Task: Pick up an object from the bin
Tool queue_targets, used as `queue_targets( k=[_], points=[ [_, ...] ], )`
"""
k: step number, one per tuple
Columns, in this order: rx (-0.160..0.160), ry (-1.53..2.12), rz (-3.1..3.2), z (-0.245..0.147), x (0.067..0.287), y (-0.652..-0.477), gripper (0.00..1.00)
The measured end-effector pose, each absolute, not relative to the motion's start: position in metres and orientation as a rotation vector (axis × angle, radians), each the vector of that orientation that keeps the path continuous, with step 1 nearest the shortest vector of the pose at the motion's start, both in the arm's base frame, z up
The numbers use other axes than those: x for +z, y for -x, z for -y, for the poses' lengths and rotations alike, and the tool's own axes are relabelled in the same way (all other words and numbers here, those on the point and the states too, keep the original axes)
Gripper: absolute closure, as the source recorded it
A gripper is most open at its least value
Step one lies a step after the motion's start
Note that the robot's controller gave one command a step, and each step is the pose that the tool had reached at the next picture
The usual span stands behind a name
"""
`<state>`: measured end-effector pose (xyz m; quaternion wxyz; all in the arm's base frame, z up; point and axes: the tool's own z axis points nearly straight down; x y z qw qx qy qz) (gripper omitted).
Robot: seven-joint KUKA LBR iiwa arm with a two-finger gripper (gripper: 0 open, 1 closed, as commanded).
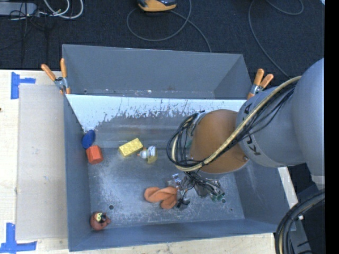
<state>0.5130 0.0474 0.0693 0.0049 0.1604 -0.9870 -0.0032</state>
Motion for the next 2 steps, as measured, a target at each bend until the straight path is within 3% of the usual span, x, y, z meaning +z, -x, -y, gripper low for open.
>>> queue_targets(
  k=[1,2],
  points=[
    [-0.010,-0.503,3.091,-0.047,0.069,-0.513,1.00],
    [-0.010,-0.469,3.098,-0.047,0.223,-0.513,1.00]
  ],
)
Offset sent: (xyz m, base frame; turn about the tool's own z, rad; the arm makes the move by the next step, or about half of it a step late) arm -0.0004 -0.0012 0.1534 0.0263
